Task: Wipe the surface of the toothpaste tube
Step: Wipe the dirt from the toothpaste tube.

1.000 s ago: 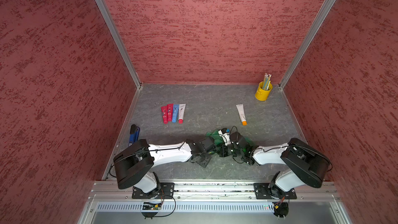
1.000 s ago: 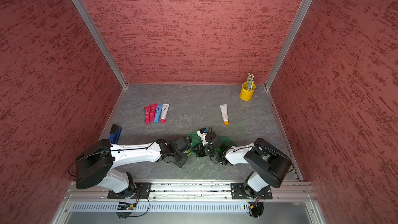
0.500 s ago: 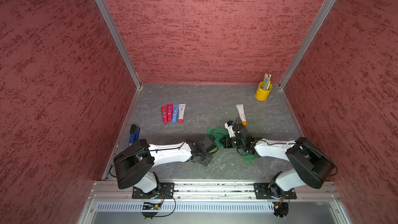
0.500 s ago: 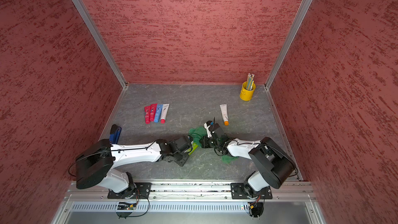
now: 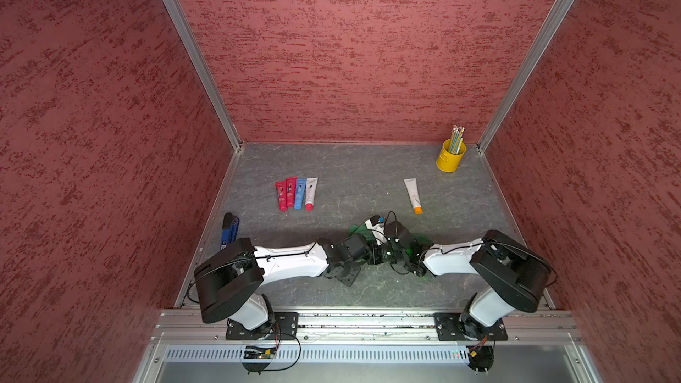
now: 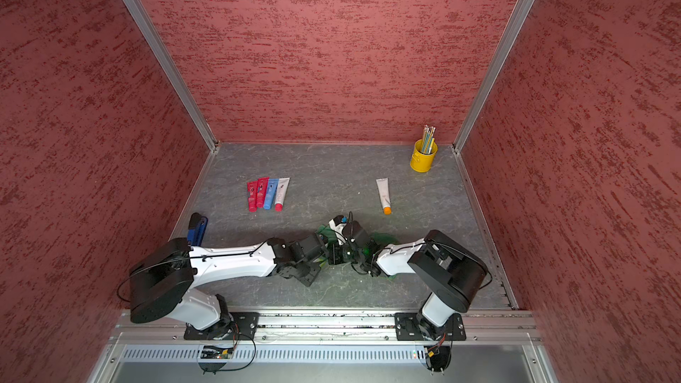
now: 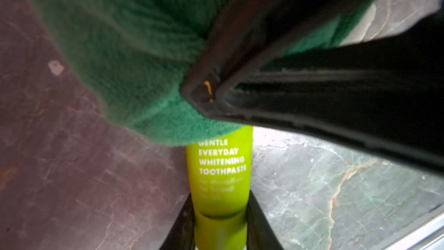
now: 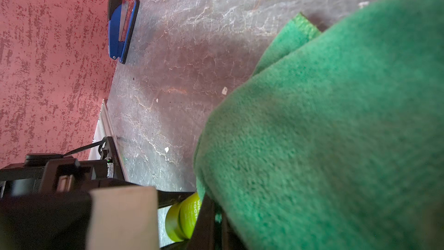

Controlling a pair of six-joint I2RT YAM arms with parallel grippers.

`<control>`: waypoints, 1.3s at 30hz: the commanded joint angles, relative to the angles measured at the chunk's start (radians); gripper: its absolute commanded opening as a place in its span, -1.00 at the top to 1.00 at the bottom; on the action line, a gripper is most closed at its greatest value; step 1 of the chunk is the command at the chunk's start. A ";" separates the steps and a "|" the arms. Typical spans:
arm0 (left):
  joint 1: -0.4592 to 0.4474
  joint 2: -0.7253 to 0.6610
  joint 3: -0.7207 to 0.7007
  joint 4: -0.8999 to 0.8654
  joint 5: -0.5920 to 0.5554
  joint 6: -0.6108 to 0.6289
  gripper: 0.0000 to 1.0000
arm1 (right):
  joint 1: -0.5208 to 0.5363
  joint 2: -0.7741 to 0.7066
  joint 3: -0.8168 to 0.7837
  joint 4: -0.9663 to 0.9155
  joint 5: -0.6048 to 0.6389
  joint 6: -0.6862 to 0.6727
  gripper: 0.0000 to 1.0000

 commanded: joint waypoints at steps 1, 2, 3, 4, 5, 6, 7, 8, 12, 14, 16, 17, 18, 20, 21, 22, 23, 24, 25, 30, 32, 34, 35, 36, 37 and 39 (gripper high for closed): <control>-0.003 -0.010 0.008 0.095 0.002 0.024 0.97 | -0.051 -0.008 -0.031 -0.150 -0.029 -0.048 1.00; -0.004 -0.014 0.006 0.097 0.001 0.024 0.97 | -0.095 -0.024 -0.040 -0.169 -0.012 -0.068 1.00; -0.004 -0.017 0.003 0.098 0.000 0.023 0.97 | -0.132 -0.038 -0.045 -0.182 0.002 -0.084 1.00; -0.003 -0.020 0.001 0.099 -0.002 0.021 0.98 | -0.172 -0.053 -0.046 -0.207 0.021 -0.105 1.00; -0.004 -0.023 -0.001 0.100 -0.002 0.021 0.98 | -0.203 -0.064 -0.043 -0.216 0.023 -0.119 1.00; -0.004 -0.024 -0.002 0.102 -0.003 0.019 0.99 | -0.221 -0.072 -0.036 -0.226 0.025 -0.127 1.00; -0.004 -0.024 -0.002 0.102 -0.003 0.019 0.99 | -0.227 -0.077 -0.017 -0.253 0.053 -0.138 1.00; -0.004 -0.023 -0.001 0.100 -0.004 0.019 0.99 | -0.227 -0.076 -0.002 -0.272 0.077 -0.148 1.00; -0.004 -0.022 -0.001 0.100 -0.005 0.019 1.00 | -0.222 -0.044 0.005 -0.225 -0.002 -0.140 1.00; -0.004 -0.022 -0.001 0.100 -0.005 0.019 1.00 | -0.195 -0.032 -0.012 -0.184 -0.048 -0.118 1.00; -0.004 -0.020 0.001 0.100 -0.003 0.021 1.00 | -0.153 -0.032 -0.034 -0.143 -0.083 -0.085 1.00; -0.004 -0.017 0.002 0.099 -0.002 0.021 1.00 | -0.127 -0.034 -0.047 -0.112 -0.104 -0.061 1.00; -0.003 -0.014 0.005 0.099 -0.002 0.022 1.00 | -0.100 -0.036 -0.060 -0.087 -0.124 -0.039 1.00; -0.004 -0.009 0.009 0.096 -0.002 0.024 1.00 | -0.040 -0.035 -0.080 -0.036 -0.156 0.007 1.00; -0.004 -0.006 0.009 0.096 -0.002 0.024 1.00 | -0.021 -0.035 -0.088 -0.013 -0.170 0.023 1.00; -0.004 -0.004 0.011 0.096 -0.002 0.024 1.00 | -0.006 -0.035 -0.098 0.012 -0.187 0.039 1.00; -0.004 -0.004 0.013 0.097 -0.002 0.024 1.00 | 0.001 -0.033 -0.107 0.023 -0.195 0.045 1.00; -0.004 -0.003 0.013 0.096 -0.002 0.023 1.00 | 0.000 -0.036 -0.110 0.013 -0.182 0.037 1.00; -0.004 -0.003 0.013 0.096 -0.002 0.024 1.00 | -0.004 -0.045 -0.105 -0.033 -0.136 0.015 1.00; -0.005 -0.017 0.006 0.095 -0.004 0.022 1.00 | -0.136 -0.058 -0.053 -0.179 -0.038 -0.099 1.00; -0.005 -0.025 0.001 0.096 -0.004 0.021 1.00 | -0.212 -0.065 -0.013 -0.258 0.034 -0.157 1.00; -0.005 -0.031 -0.004 0.099 -0.003 0.018 1.00 | -0.265 -0.066 0.029 -0.302 0.061 -0.191 1.00; -0.005 -0.032 -0.005 0.099 -0.004 0.018 1.00 | -0.277 -0.065 0.052 -0.323 0.068 -0.201 1.00; -0.005 -0.030 -0.004 0.100 -0.004 0.018 1.00 | -0.278 -0.065 0.066 -0.330 0.074 -0.203 1.00; -0.005 -0.027 -0.003 0.100 -0.005 0.017 1.00 | -0.278 -0.063 0.072 -0.322 0.065 -0.198 1.00; -0.005 -0.021 0.000 0.099 -0.003 0.019 1.00 | -0.273 -0.041 0.074 -0.287 0.015 -0.182 1.00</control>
